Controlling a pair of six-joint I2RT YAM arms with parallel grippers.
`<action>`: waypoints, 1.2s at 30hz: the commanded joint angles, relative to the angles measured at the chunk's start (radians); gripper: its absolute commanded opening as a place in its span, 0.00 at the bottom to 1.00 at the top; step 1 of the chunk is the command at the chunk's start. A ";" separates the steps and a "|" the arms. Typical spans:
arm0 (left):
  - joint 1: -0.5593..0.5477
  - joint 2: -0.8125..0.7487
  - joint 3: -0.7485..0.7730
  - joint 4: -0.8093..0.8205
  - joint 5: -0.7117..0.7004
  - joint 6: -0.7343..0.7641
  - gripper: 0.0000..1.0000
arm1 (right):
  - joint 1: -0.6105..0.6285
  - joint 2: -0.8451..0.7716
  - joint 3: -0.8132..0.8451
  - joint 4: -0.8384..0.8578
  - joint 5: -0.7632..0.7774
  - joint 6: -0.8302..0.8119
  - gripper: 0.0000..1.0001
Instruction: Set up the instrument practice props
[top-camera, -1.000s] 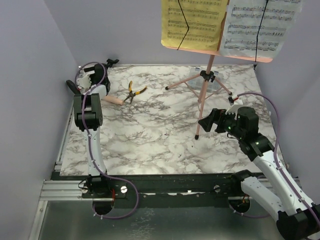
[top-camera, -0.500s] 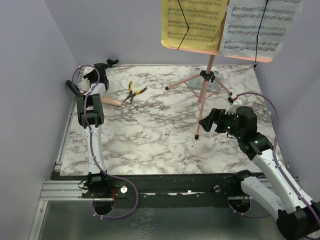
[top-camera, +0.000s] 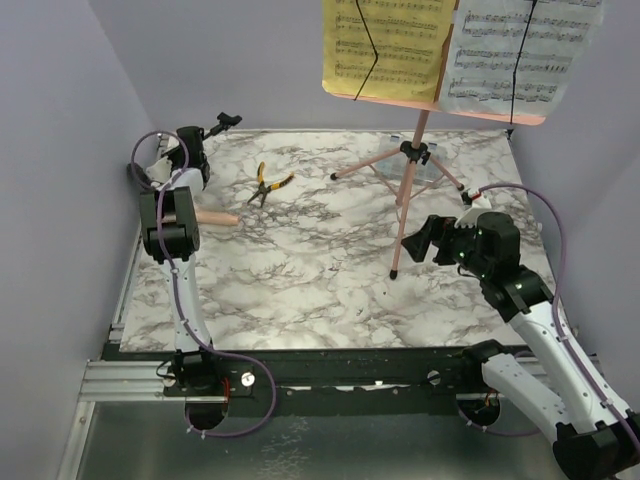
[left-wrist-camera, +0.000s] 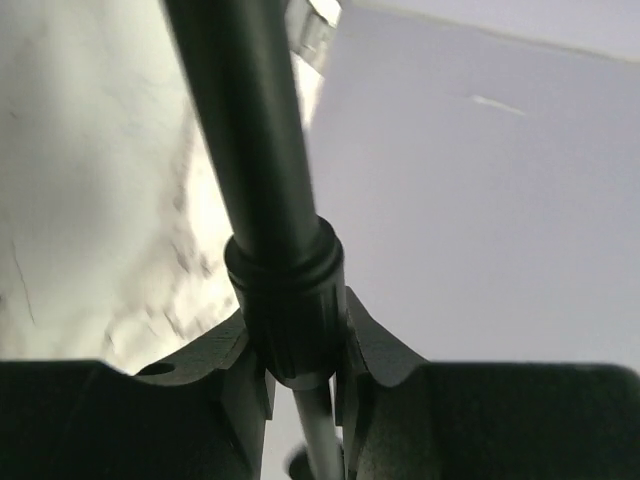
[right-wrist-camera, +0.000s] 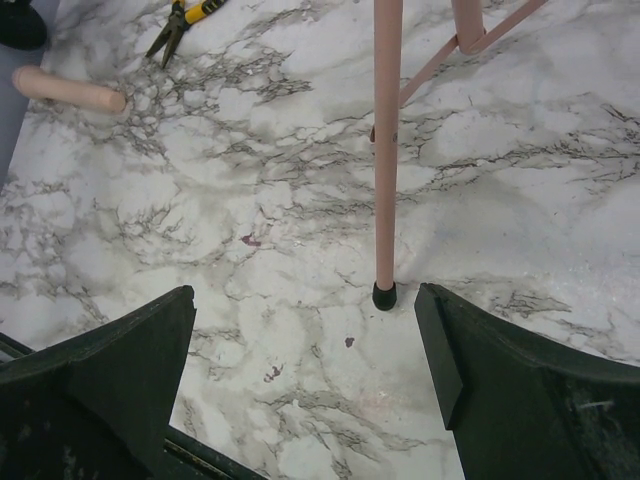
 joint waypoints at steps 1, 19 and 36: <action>0.006 -0.328 -0.137 0.154 0.040 0.082 0.00 | -0.003 -0.026 0.053 -0.066 0.034 -0.020 1.00; -0.161 -1.063 -0.961 0.235 0.891 0.212 0.00 | -0.003 -0.047 0.042 -0.090 -0.207 0.061 1.00; -0.818 -1.505 -1.420 0.253 0.815 -0.257 0.00 | 0.008 -0.187 -0.108 0.355 -0.773 -0.079 0.99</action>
